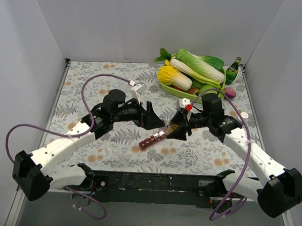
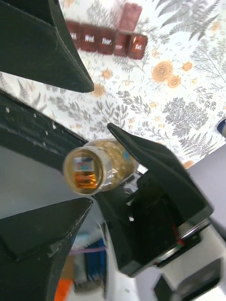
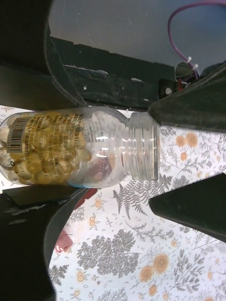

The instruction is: Sort the pills into containers

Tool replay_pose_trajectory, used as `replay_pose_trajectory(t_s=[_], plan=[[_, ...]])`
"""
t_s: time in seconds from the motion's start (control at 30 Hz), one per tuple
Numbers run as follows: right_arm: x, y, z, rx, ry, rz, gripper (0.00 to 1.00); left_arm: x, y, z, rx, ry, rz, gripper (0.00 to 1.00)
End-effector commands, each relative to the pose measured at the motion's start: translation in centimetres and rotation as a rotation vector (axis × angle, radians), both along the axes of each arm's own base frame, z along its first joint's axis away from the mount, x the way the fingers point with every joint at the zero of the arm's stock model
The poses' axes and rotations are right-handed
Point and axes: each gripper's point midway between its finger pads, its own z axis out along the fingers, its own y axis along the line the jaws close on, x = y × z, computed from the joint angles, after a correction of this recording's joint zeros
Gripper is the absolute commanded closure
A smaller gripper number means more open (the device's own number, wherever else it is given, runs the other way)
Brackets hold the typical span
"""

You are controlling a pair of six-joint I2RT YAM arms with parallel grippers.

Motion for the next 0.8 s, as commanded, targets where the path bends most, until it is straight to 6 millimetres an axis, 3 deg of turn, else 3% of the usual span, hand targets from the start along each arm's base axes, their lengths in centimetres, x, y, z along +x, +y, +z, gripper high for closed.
replay_pose_trajectory(t_s=[0.0, 0.13, 0.23, 0.47, 0.6, 0.77], plan=[[-2.0, -0.1, 1.1, 0.056, 0.002, 0.099, 0.95, -2.4, 1.6, 1.5, 0.049, -0.407, -0.216, 0.02], [-1.8, -0.1, 0.7, 0.045, 0.016, 0.098, 0.95, -4.5, 1.7, 1.8, -0.008, -0.654, -0.374, 0.02], [-1.7, -0.1, 0.4, 0.036, 0.025, 0.094, 0.96, -4.6, 1.1, 2.7, -0.026, -0.724, -0.419, 0.02], [-1.7, 0.0, 0.2, 0.033, 0.043, 0.1, 0.96, -3.7, -1.2, 2.1, 0.028, -0.773, -0.459, 0.07], [-1.6, 0.0, -0.1, 0.029, 0.049, 0.098, 0.96, -3.7, -2.1, 1.9, 0.039, -0.761, -0.48, 0.16], [-1.6, 0.0, -0.2, 0.025, 0.051, 0.094, 0.96, -3.7, -2.4, 1.6, 0.034, -0.717, -0.479, 0.43]])
